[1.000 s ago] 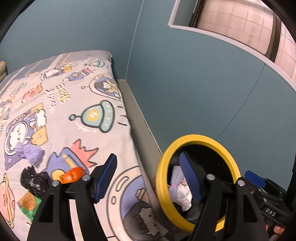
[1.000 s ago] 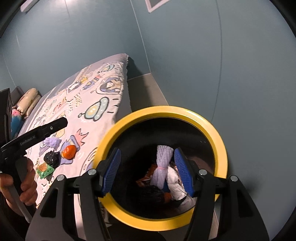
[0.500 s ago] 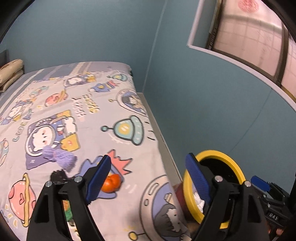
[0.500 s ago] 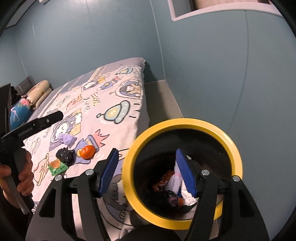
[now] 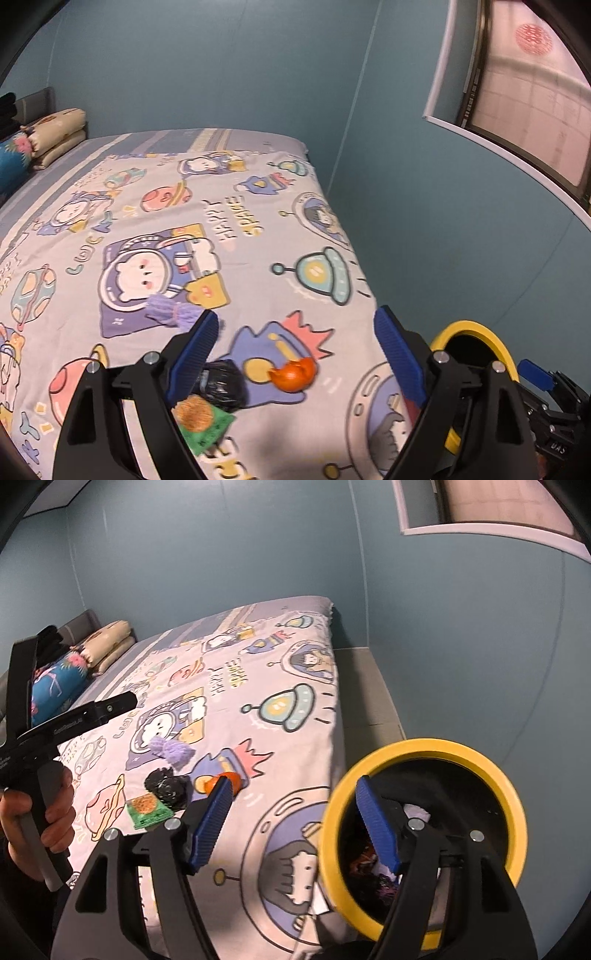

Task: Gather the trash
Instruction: 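Move both grippers back to the bed toward the foam net and orange peel, then grasp the lavender foam net with the left gripper while the right gripper grasps an orange peel, then carry the foam net and orange peel in both grippers over the yellow bin, then open both grippers to drop the foam net and orange peel into the bin, then move both grippers back to the bed toward the green packet and black bag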

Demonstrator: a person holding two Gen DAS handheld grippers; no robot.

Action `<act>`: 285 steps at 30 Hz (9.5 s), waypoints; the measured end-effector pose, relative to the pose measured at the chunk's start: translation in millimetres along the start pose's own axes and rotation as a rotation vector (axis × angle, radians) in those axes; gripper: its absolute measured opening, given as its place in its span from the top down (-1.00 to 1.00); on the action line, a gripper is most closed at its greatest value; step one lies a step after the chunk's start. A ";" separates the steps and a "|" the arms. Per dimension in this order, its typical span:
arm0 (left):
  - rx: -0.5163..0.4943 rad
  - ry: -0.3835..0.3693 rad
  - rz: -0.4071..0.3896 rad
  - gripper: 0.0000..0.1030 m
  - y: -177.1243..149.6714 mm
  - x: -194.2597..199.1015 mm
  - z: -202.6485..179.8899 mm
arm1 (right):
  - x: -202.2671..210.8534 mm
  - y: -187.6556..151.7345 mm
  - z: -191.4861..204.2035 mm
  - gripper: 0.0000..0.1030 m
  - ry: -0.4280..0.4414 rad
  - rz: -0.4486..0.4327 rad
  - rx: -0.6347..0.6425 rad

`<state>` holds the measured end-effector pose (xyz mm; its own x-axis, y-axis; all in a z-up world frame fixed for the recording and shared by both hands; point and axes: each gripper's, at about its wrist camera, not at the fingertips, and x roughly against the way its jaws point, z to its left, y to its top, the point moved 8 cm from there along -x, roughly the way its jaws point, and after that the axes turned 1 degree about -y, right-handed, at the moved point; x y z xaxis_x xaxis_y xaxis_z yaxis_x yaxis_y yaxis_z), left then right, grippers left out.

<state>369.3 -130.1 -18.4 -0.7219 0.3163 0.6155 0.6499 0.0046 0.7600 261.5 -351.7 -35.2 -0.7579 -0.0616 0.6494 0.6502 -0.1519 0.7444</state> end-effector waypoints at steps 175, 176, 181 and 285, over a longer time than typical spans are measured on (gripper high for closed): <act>-0.324 -0.223 -0.081 0.51 -51.7 69.3 -162.8 | 48.2 -1.9 -101.0 0.28 -0.157 -0.126 -0.066; -0.330 -0.232 -0.073 0.51 -53.1 62.6 -169.4 | 47.0 -3.5 -107.9 0.28 -0.164 -0.121 -0.073; -0.355 -0.261 -0.043 0.51 -60.8 36.9 -199.2 | 40.5 -11.1 -133.9 0.28 -0.191 -0.094 -0.101; 0.135 0.134 0.224 -0.63 -137.3 -17.3 92.0 | -89.7 -15.2 92.3 -0.12 0.169 0.149 0.120</act>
<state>314.4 -48.9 -152.6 -0.5757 0.1960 0.7938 0.8161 0.0780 0.5726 324.4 -252.8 -90.5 -0.6448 -0.2400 0.7257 0.7493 -0.0111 0.6621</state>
